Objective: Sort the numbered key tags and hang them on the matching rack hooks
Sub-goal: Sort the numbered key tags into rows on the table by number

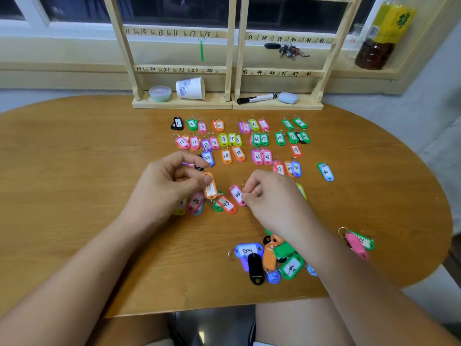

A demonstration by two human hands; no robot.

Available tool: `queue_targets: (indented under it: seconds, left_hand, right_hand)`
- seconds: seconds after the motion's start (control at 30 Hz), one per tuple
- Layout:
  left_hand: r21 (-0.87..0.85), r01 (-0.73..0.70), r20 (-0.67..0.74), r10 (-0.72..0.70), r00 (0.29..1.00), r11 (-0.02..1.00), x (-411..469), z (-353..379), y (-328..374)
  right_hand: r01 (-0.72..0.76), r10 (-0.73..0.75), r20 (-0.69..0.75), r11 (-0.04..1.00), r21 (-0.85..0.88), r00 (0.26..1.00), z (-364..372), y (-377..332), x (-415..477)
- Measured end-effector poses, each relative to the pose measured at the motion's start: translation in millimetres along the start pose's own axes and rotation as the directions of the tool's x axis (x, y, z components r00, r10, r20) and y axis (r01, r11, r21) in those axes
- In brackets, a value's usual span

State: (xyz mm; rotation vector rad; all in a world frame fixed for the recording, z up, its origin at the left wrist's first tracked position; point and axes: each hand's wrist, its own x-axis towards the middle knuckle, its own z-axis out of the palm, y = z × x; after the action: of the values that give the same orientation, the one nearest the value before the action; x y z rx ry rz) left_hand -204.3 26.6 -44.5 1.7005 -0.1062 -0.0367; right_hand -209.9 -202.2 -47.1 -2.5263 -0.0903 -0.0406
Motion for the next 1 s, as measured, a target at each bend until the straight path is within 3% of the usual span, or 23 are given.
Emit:
queue_targets:
  seconds: [0.13, 0.2, 0.3, 0.6, 0.73, 0.9, 1.0]
  left_hand:
    - [-0.021, 0.028, -0.003, -0.028, 1.0, 0.999, -2.2, 4.0, 3.0]
    - [-0.029, 0.037, -0.002, -0.037, 0.999, 0.999, -3.6, 8.4, 5.2]
    - [-0.04, 0.037, -0.003, -0.037, 0.999, 0.998, -5.1, 18.2, 7.7]
    - [-0.045, -0.035, -0.02, 0.034, 0.999, 0.998, -13.3, 37.3, 12.1]
    - [-0.061, -0.005, 0.012, 0.005, 1.0, 0.998, -16.4, 40.4, 13.3]
    - [-0.078, 0.151, 0.201, -0.133, 0.971, 0.985, -17.1, 47.9, 13.4]
    - [-0.122, 0.198, 0.172, -0.176, 0.969, 0.972, -18.8, 54.2, 14.5]
  right_hand:
    - [0.026, -0.026, -0.026, 1.0, 0.017, 0.999, -6.5, 2.6, -3.5]
    - [0.035, -0.031, -0.021, 0.985, 0.167, 0.999, -11.8, 0.3, -7.2]
    - [-0.013, -0.033, 0.102, 0.907, 0.42, 0.994, -11.9, -4.2, -12.5]
    - [-0.126, -0.04, 0.239, 0.761, 0.636, 0.97, -22.9, 3.3, -19.5]
    - [-0.109, 0.01, 0.143, 0.704, 0.702, 0.99, -34.2, 9.6, -13.3]
    - [-0.073, 0.027, 0.07, 0.601, 0.796, 0.997, -35.8, 10.3, -8.7]
    - [-0.03, 0.059, -0.008, 0.608, 0.793, 0.998, -36.4, 14.8, -7.1]
